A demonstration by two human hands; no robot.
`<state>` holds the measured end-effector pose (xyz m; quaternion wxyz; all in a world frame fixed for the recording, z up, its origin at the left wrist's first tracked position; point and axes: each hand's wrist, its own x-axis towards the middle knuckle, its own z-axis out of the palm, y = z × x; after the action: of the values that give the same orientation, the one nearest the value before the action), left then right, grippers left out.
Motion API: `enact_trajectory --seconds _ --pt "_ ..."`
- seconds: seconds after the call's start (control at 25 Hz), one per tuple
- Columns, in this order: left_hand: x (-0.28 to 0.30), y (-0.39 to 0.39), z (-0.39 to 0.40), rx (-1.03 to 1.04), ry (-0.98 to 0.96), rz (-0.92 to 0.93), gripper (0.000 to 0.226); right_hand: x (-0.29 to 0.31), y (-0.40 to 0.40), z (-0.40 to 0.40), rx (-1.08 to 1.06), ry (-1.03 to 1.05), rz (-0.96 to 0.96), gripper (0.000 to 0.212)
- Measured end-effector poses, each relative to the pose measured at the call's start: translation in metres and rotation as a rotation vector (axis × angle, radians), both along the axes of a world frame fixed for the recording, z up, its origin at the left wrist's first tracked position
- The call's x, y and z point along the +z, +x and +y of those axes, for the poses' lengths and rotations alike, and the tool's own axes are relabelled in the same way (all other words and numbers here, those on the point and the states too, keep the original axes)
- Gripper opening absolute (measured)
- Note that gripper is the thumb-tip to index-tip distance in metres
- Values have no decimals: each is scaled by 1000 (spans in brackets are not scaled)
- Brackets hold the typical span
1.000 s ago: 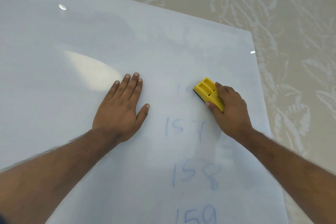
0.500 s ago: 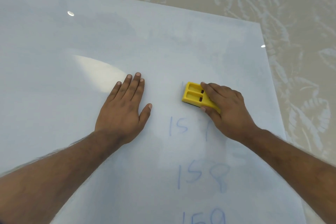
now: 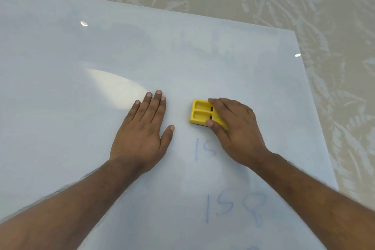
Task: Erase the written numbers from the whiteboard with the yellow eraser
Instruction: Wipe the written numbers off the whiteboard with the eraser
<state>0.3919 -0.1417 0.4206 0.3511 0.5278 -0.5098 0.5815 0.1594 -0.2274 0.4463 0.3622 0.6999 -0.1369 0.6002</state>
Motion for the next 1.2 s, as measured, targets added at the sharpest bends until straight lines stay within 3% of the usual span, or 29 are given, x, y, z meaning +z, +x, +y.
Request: enact_trajectory --seconds 0.2,0.36,0.52,0.72,0.96,1.2 --pt "-3 0 -1 -17 10 16 71 0 -31 -8 -75 18 -12 50" --pt "-5 0 -3 -16 -6 10 70 11 1 9 -41 80 -87 46" --pt "-11 0 -3 -21 -10 5 70 -36 18 13 -47 12 41 47" --pt "-23 0 -1 -48 10 -18 70 -76 -21 4 -106 65 108 47" --pt "-40 2 -4 -48 -14 -22 68 -47 -9 9 -47 167 -181 47" --pt "-56 -1 -1 -28 -8 -20 67 -95 4 11 -44 95 97 48"
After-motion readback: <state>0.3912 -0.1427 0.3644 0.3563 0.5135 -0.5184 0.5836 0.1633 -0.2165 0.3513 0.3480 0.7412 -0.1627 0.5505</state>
